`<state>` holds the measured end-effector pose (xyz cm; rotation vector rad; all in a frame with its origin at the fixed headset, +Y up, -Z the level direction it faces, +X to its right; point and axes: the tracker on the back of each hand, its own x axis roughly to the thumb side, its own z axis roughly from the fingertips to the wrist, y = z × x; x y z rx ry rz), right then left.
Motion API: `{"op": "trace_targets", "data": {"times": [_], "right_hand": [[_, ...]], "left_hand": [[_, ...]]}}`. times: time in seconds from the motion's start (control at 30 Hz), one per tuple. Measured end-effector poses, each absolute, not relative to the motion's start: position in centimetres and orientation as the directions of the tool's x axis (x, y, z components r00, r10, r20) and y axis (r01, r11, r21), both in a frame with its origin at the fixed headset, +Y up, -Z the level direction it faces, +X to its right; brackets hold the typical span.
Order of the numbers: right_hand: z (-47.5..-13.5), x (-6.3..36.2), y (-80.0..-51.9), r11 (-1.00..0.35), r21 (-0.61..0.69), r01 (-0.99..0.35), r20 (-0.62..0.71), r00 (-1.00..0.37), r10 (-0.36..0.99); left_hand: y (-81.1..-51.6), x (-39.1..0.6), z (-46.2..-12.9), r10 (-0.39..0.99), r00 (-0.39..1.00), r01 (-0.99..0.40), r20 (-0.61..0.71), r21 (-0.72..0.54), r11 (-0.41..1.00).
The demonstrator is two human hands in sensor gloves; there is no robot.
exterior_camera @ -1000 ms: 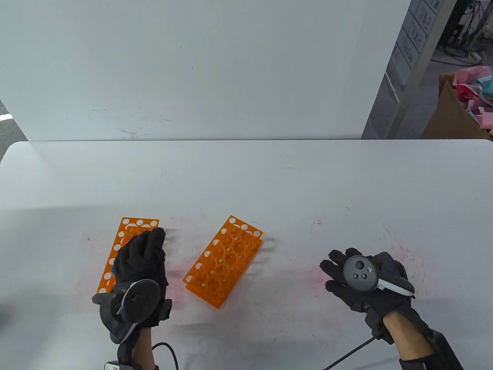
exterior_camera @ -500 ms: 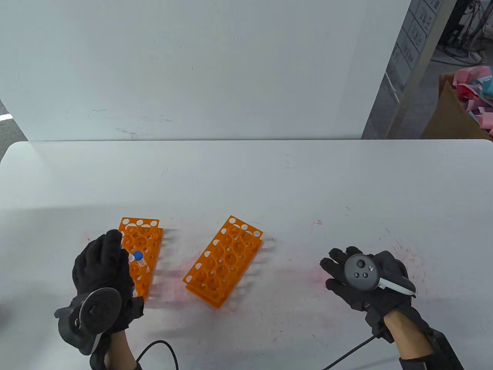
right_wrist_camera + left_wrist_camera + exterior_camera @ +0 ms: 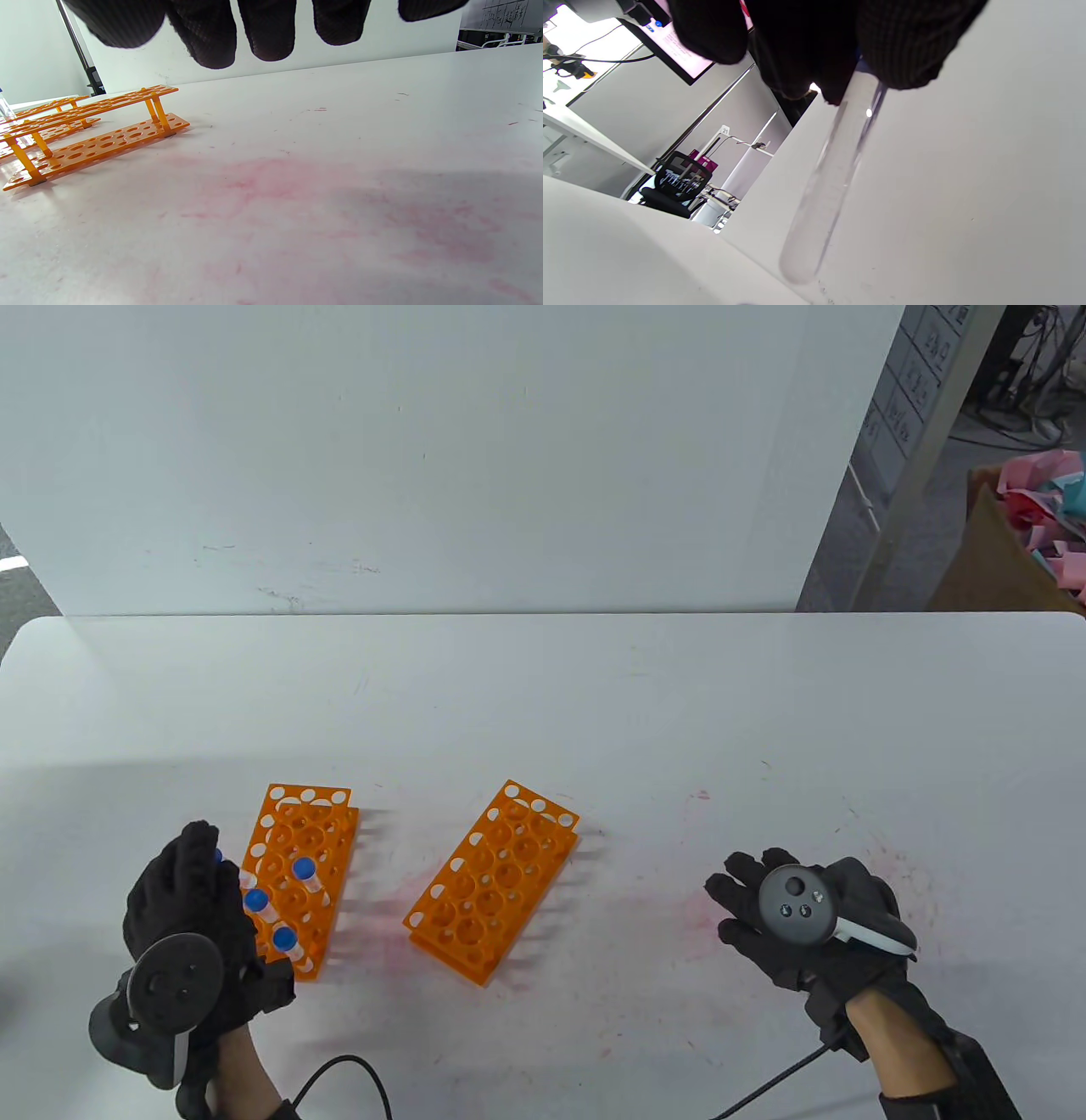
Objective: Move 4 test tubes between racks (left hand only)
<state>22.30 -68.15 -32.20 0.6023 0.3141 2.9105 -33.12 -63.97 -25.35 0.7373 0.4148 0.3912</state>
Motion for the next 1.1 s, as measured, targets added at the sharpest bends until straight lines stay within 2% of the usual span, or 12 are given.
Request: {"op": "trace_targets", "data": {"times": [0.1, 0.37, 0.73, 1.1], "right_hand": [[-32.2, 22.3, -68.1, -0.965, 0.238, -0.107, 0.371, -0.908, 0.192], [-32.2, 22.3, -68.2, -0.965, 0.239, -0.106, 0.37, -0.909, 0.192], [-32.1, 22.3, -68.3, -0.963, 0.249, -0.106, 0.374, -0.906, 0.197], [-32.1, 22.4, -68.4, -0.962, 0.253, -0.107, 0.373, -0.906, 0.199]], "left_hand": [[-64.7, -33.5, -25.8, 0.449, 0.844, -0.152, -0.294, 0.672, 0.725], [-65.5, -33.7, -26.6, 0.409, 0.832, -0.115, -0.375, 0.605, 0.788], [-67.2, -34.4, -27.7, 0.389, 0.797, -0.133, -0.462, 0.494, 0.859], [-68.0, -34.9, -28.3, 0.404, 0.758, -0.227, -0.512, 0.372, 0.9]]}}
